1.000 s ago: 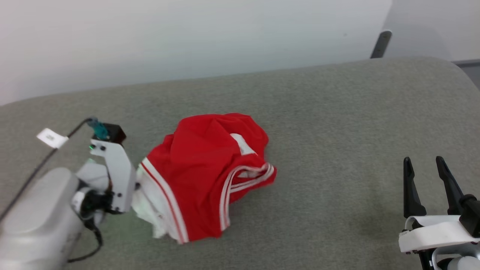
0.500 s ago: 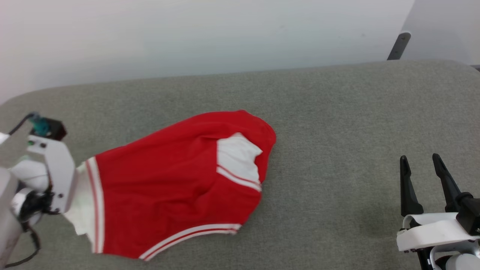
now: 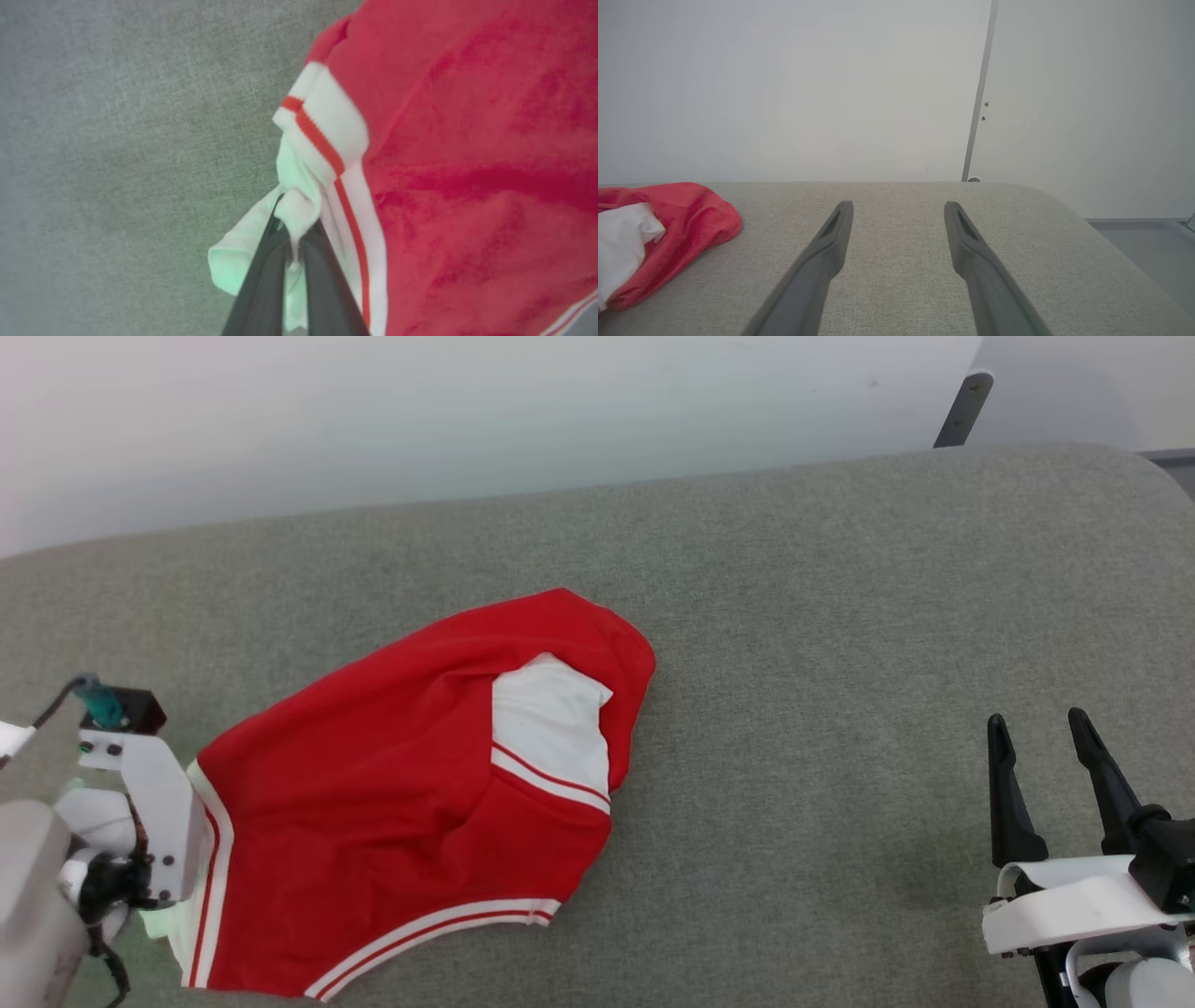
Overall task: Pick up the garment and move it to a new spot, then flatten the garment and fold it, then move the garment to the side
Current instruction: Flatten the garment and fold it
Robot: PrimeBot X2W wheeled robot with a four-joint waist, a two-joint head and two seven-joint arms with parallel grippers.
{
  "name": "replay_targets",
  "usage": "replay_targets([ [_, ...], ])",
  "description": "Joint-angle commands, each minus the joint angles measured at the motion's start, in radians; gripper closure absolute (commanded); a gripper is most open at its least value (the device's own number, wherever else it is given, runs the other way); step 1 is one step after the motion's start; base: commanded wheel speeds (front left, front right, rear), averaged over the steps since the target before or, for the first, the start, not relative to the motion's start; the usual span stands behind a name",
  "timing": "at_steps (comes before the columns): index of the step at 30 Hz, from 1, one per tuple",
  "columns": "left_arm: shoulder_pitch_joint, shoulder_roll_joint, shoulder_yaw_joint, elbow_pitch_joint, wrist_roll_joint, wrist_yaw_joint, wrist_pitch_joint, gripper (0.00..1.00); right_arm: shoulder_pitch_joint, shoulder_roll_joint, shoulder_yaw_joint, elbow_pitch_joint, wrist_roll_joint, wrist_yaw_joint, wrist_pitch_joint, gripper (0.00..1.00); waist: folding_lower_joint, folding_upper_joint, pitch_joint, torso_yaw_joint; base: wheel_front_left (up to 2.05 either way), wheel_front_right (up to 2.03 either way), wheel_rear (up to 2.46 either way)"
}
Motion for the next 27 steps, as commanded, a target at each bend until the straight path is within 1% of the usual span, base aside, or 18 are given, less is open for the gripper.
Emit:
replay_targets([
  [1,-0.002,-0.013,0.005,0.025,-0.014,0.000,-0.009,0.94,-0.015,-0.006,0.000,0.003,0.000,0.000,-0.005,0.00,0.0000,0.0000,0.002,0.000,0.00,0.00,0.00],
  [2,-0.006,-0.020,0.005,0.040,-0.015,-0.001,-0.012,0.88,-0.015,-0.005,0.000,0.003,-0.002,0.000,-0.005,0.00,0.0000,0.0000,0.002,0.001,0.00,0.00,0.00],
  [3,-0.012,-0.027,0.002,0.049,-0.013,-0.002,-0.015,0.74,-0.013,-0.006,-0.001,0.004,-0.004,0.000,-0.005,0.00,0.0000,0.0000,0.000,0.005,0.00,0.00,0.00],
  [4,-0.019,-0.031,0.003,0.059,-0.013,-0.002,-0.023,0.57,-0.011,-0.006,0.000,0.005,-0.006,0.000,-0.005,0.00,0.0000,0.0000,-0.003,0.009,0.00,0.00,0.00],
  [5,-0.025,-0.036,0.003,0.066,-0.013,-0.003,-0.028,0.43,-0.009,-0.008,0.000,0.006,-0.008,0.000,-0.005,0.00,0.0000,0.0000,-0.007,0.014,0.00,0.00,0.00],
  [6,-0.030,-0.039,0.001,0.073,-0.010,-0.003,-0.033,0.23,-0.006,-0.010,-0.001,0.007,-0.009,0.000,-0.005,0.00,0.0000,0.0000,-0.012,0.021,0.00,0.00,0.00],
  [7,-0.034,-0.042,-0.003,0.079,-0.005,-0.004,-0.034,0.00,-0.002,-0.012,0.000,0.008,-0.009,0.000,-0.005,0.00,0.0000,0.0000,-0.018,0.028,0.00,0.00,0.00],
  [13,-0.060,-0.062,-0.024,0.067,0.022,-0.008,-0.081,0.00,0.019,-0.029,0.024,0.013,0.011,0.000,-0.005,0.00,0.0000,0.0000,-0.058,0.090,0.00,0.00,0.00],
  [16,-0.067,-0.071,-0.029,0.039,0.035,-0.008,-0.126,0.00,0.025,-0.038,0.043,0.020,0.025,0.000,-0.005,0.00,0.0000,0.0000,-0.079,0.130,0.00,0.00,0.00],
  [20,-0.050,-0.086,-0.020,-0.011,0.051,0.017,-0.229,0.00,0.022,-0.049,0.091,0.033,0.049,0.000,0.011,0.00,0.0000,0.0000,-0.109,0.186,0.00,0.00,0.00],
  [23,-0.019,-0.093,-0.003,-0.061,0.060,0.047,-0.343,0.00,0.011,-0.062,0.131,0.041,0.068,0.000,0.031,0.00,0.0000,0.0000,-0.126,0.225,0.00,0.00,0.00],
  [24,-0.019,-0.093,-0.003,-0.061,0.060,0.047,-0.343,0.00,0.011,-0.062,0.131,0.041,0.068,0.000,0.031,0.00,0.0000,0.0000,-0.126,0.225,0.00,0.00,0.00],
  [25,-0.005,-0.096,0.001,-0.082,0.064,0.050,-0.383,0.00,0.005,-0.067,0.142,0.045,0.075,0.000,0.036,0.00,0.0000,0.0000,-0.130,0.238,0.00,0.00,0.00],
  [27,0.027,-0.100,0.019,-0.119,0.064,0.069,-0.461,0.00,-0.005,-0.073,0.164,0.050,0.098,0.000,0.051,0.00,0.0000,0.0000,-0.137,0.264,0.00,0.00,0.00],
])
